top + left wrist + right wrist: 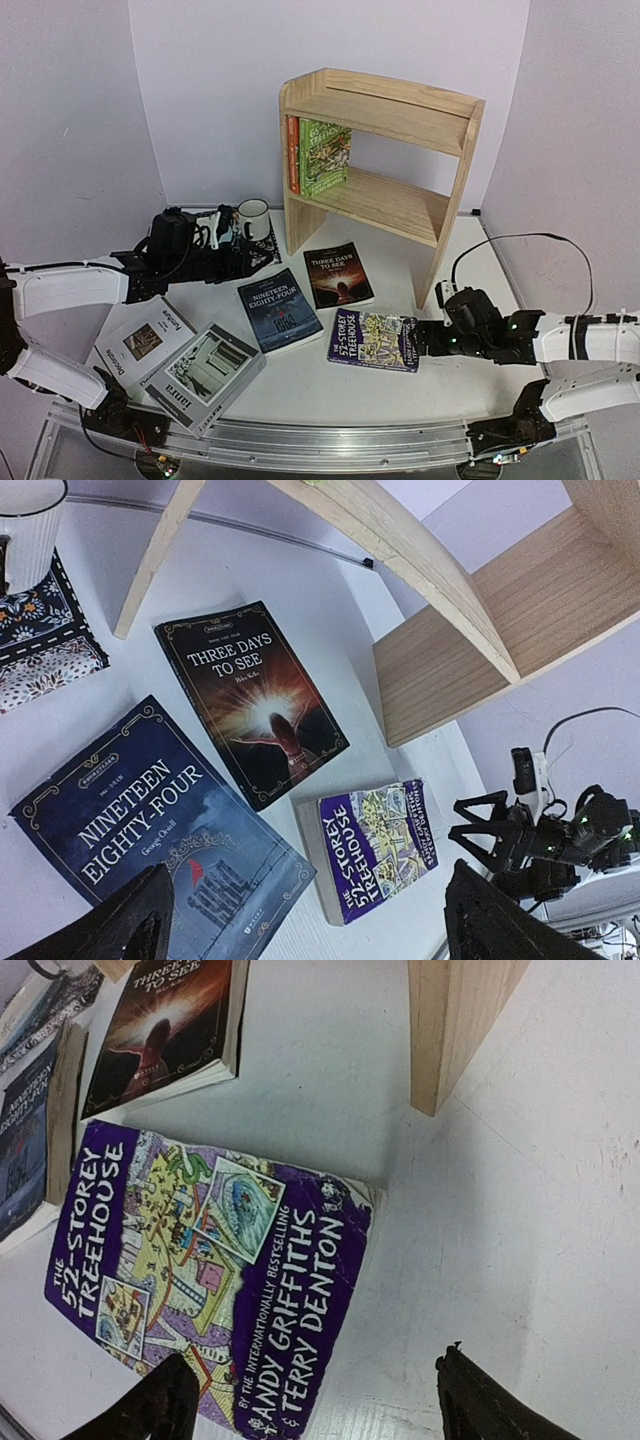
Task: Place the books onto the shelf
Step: Adjust the book at the center of the board.
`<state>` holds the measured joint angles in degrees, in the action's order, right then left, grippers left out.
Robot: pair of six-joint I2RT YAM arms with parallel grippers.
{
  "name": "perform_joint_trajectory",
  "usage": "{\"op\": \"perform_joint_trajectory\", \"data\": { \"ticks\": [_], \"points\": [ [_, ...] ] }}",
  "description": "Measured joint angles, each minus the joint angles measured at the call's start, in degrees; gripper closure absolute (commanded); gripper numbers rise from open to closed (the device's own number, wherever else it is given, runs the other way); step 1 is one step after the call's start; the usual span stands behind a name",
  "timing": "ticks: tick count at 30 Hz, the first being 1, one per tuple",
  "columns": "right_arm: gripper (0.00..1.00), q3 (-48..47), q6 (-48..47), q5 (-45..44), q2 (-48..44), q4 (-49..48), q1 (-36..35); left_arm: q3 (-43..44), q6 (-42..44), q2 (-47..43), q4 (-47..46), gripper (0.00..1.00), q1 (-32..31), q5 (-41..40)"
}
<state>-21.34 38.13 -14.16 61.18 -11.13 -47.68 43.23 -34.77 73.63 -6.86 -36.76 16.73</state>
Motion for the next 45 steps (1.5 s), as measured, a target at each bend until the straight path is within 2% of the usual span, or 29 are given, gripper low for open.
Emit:
{"op": "perform_joint_trajectory", "data": {
  "ticks": [10, 16, 22, 28, 31, 37, 41, 45],
  "points": [
    [0.44, -0.28, 7.21, 0.73, 7.26, 0.2, 0.02, -0.21, -0.28, 1.99, -0.12, 0.05, -0.85, 2.79],
    [0.46, -2.51, 8.58, 4.51, 11.92, 0.31, -1.63, -0.21, -0.26, 4.11, -0.12, 0.05, -1.4, 3.09],
    [0.46, -3.13, 12.04, 6.57, 13.81, -0.88, -8.24, -0.18, -0.24, 5.55, -0.12, 0.05, -2.04, 3.15],
    [0.42, -4.9, 14.78, 8.1, 16.2, -2.24, -16.23, 0.53, -0.24, 7.13, -0.15, 0.06, -2.86, 3.13],
    [0.35, -5.18, 14.93, 8.44, 15.46, -2.0, -18.36, 1.0, -0.22, 7.81, -0.16, 0.06, -3.71, 3.13],
    [0.18, -5.75, 12.82, 2.71, 7.64, 3.78, -18.56, 1.43, -1.05, 8.94, -0.14, 0.06, -6.48, 2.59],
    [0.17, -7.05, 9.97, -3.0, 3.81, 8.81, -18.29, 1.43, -3.2, 9.45, -0.15, 0.06, -10.46, 1.21],
    [0.17, -9.93, 5.93, -4.78, 5.13, 12.16, -16.62, 1.28, -7.1, 10.07, -0.22, 0.06, -13.62, 0.49]
  ]
}}
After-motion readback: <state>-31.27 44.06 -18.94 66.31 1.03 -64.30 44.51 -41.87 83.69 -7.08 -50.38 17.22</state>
